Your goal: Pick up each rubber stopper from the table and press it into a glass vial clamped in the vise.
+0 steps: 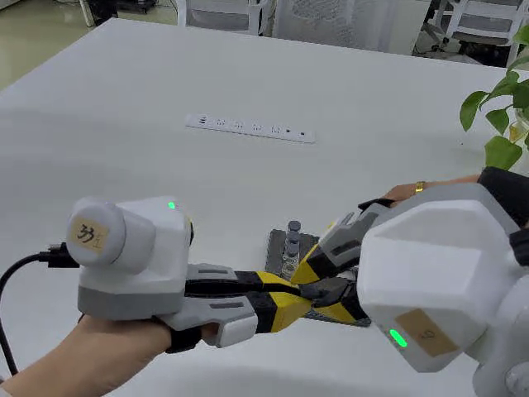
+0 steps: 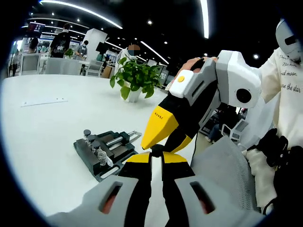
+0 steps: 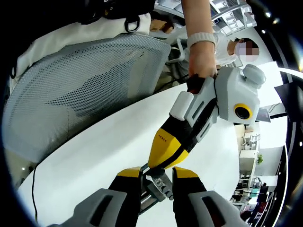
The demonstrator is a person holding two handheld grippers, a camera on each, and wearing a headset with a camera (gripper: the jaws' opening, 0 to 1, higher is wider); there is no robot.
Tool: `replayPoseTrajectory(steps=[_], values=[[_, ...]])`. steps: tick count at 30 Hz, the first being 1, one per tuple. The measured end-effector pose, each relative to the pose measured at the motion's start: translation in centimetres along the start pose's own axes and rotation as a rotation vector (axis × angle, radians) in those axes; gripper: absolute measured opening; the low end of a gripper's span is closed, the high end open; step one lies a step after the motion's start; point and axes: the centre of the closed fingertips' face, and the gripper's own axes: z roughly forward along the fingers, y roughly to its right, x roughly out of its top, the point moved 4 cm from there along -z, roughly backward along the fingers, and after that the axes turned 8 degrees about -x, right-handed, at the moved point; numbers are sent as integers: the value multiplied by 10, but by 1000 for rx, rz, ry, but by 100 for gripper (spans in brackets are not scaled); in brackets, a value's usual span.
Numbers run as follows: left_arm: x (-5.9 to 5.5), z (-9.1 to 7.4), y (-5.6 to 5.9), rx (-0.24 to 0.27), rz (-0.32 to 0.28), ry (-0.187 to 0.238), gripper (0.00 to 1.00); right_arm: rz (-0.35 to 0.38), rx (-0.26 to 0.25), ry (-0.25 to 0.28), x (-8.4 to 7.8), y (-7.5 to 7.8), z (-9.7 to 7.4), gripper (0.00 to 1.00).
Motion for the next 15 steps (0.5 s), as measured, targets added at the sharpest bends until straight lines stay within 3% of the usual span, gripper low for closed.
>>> replayPoseTrajectory(steps=[2, 8, 13, 15], values=[[2, -1, 0, 8, 25, -1, 3, 15, 1, 16, -1, 2, -2, 20], [5, -4, -1, 51, 169, -41, 3, 369, 33, 59, -9, 8, -10, 29], [8, -3, 3, 67, 275, -72, 3, 578, 80, 131, -10, 10, -14, 26], [10, -2, 6, 79, 321, -85, 3, 650, 109, 131, -13, 8, -15, 26]])
